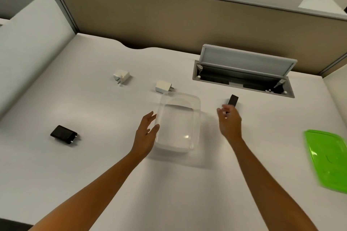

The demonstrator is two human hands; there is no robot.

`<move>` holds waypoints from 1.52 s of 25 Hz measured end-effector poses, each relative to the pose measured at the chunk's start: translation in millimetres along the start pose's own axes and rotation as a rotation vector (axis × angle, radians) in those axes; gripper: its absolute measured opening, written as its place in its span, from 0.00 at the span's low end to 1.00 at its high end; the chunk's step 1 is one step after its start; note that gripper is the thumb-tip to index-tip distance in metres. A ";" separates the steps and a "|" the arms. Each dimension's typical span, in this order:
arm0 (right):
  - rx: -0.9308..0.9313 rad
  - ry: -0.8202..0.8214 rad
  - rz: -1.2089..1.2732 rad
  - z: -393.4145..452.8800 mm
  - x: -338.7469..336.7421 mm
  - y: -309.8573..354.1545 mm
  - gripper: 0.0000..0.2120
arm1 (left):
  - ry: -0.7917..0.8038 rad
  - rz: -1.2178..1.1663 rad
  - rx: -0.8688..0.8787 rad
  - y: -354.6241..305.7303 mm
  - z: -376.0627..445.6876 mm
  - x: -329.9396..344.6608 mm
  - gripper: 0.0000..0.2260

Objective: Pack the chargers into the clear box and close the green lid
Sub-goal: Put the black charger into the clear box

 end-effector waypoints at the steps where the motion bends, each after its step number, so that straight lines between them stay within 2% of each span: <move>1: -0.037 0.000 -0.121 17.9 -7.0 -4.1 0.14 | -0.004 -0.002 -0.005 1.2 0.2 -0.9 0.19; 3: -0.155 0.091 -0.389 50.9 -10.8 -10.8 0.20 | -0.018 0.004 -0.018 1.8 0.7 -1.9 0.18; 5: -0.276 0.275 -0.579 76.3 -4.3 -19.2 0.25 | -0.046 0.024 -0.026 1.7 1.0 -3.4 0.17; 8: -0.283 0.458 -0.856 102.2 0.6 -30.2 0.30 | -0.091 0.052 -0.023 0.9 1.8 -5.6 0.14; 9: -0.255 0.479 -0.923 109.2 0.0 -31.0 0.29 | -0.103 0.061 -0.021 0.8 2.7 -6.4 0.14; 12: -0.293 0.481 -1.033 112.0 0.3 -23.7 0.18 | -0.120 0.093 -0.016 1.9 4.1 -7.3 0.14; 14: -0.268 0.461 -0.914 103.9 -1.1 -17.2 0.16 | -0.123 0.106 -0.001 2.6 3.7 -6.4 0.14; 17: -0.212 0.343 -0.382 77.1 -6.3 11.6 0.17 | -0.133 0.113 0.050 1.9 3.1 -5.1 0.10; 19: -0.201 0.305 -0.152 51.2 -6.5 44.6 0.18 | -0.140 0.119 0.071 0.7 3.5 -4.9 0.09; 22: -0.137 0.574 0.015 0.7 24.5 86.5 0.14 | -0.117 0.092 0.055 5.4 4.5 -2.6 0.12; 24: -0.171 0.734 -0.094 -30.2 56.1 97.0 0.14 | -0.079 0.075 0.054 8.1 3.9 0.5 0.15; 27: -0.279 0.901 -0.490 -66.0 103.0 91.2 0.19 | -0.041 0.090 0.066 5.5 1.1 4.6 0.17; 29: -0.284 0.998 -0.667 -78.9 123.6 77.9 0.22 | -0.024 0.088 0.073 2.5 0.5 6.2 0.17; 33: -0.284 1.089 -0.707 -85.5 138.9 67.2 0.19 | -0.031 0.084 0.095 4.0 3.1 7.4 0.19; 38: -0.301 1.025 -0.603 -83.2 135.8 71.8 0.12 | -0.037 0.080 0.125 5.7 7.0 10.5 0.19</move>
Point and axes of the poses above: each hand's wrist, its own z-axis towards the middle knuckle, its own x-axis out of the palm, y = z × x, the point moved 7 cm from there along z, towards the middle knuckle, and after that the axes turned 1 degree about -y, right-handed, at the moved point
